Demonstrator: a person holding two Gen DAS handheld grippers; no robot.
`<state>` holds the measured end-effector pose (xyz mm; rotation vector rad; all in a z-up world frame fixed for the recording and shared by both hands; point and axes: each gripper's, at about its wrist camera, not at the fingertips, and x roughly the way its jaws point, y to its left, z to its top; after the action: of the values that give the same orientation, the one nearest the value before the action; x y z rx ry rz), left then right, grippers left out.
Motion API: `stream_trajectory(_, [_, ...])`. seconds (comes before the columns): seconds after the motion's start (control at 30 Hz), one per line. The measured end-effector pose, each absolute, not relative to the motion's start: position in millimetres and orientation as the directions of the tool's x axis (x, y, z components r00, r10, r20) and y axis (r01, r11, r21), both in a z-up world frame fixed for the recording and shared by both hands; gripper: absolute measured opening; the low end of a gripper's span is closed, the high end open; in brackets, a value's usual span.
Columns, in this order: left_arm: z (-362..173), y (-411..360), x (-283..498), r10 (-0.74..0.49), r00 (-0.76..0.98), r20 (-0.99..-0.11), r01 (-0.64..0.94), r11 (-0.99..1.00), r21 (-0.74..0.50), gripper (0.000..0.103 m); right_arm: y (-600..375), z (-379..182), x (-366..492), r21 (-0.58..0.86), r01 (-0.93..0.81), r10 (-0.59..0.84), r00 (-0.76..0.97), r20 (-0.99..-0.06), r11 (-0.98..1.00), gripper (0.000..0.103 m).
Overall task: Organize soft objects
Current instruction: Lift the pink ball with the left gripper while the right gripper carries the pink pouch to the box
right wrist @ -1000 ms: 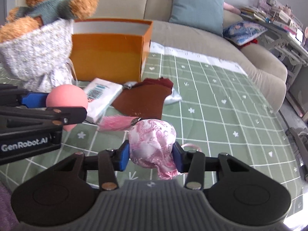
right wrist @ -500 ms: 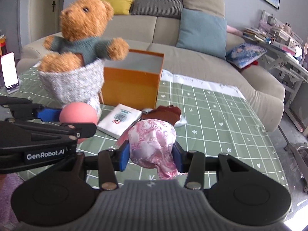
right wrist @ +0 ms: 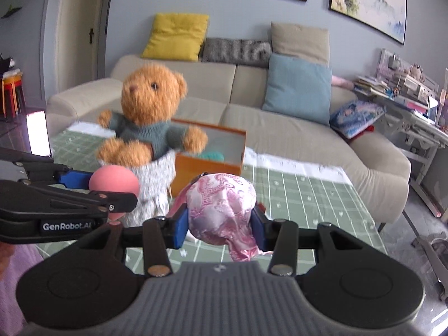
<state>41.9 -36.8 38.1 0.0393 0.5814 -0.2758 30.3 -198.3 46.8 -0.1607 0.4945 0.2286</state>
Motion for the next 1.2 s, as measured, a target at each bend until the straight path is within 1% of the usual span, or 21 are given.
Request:
stream_trajectory(0.1, [56,-34,45,-0.255,0.811,-0.527,0.281,0.959,-0.030,0.051,-199,66,31,-0.136,-0.258,0.171,0.874,-0.456,0.956,0.046])
stream_trajectory(0.43, [122,-33,89,-0.343,0.803,-0.487,0.366,0.929,-0.052,0.051,-209,137,69,-0.145,-0.307,0.235,0.897,-0.373,0.941,0.046])
stream_trajectory(0.63, [163,-30,130,-0.409,0.790,-0.456,0.430,0.901,-0.063,0.051,-215,178,121,-0.060,-0.356,0.312,0.879,-0.360,0.933,0.046])
stream_trajectory(0.7, [176,-29,147,-0.438,0.772,-0.461,0.462,0.884,-0.065,0.051,-215,190,140,-0.028,-0.374,0.340,0.869,-0.358,0.927,0.046])
stream_trajectory(0.8, [195,-29,174,-0.456,0.744,-0.489,0.510,0.860,-0.025,0.051,-211,205,169,-0.001,-0.397,0.370,0.857,-0.358,0.918,0.046])
stream_trajectory(0.93, [224,-28,216,-0.459,0.703,-0.543,0.552,0.834,0.010,0.051,-203,219,208,-0.008,-0.410,0.382,0.855,-0.352,0.912,0.046])
stream_trajectory(1.03, [239,-26,252,-0.453,0.661,-0.599,0.559,0.829,-0.010,0.051,-198,224,244,0.009,-0.414,0.388,0.845,-0.368,0.910,0.046])
stream_trajectory(1.2, [247,-19,315,-0.397,0.602,-0.693,0.510,0.859,-0.048,0.051,-189,216,309,0.078,-0.428,0.416,0.796,-0.440,0.901,0.046])
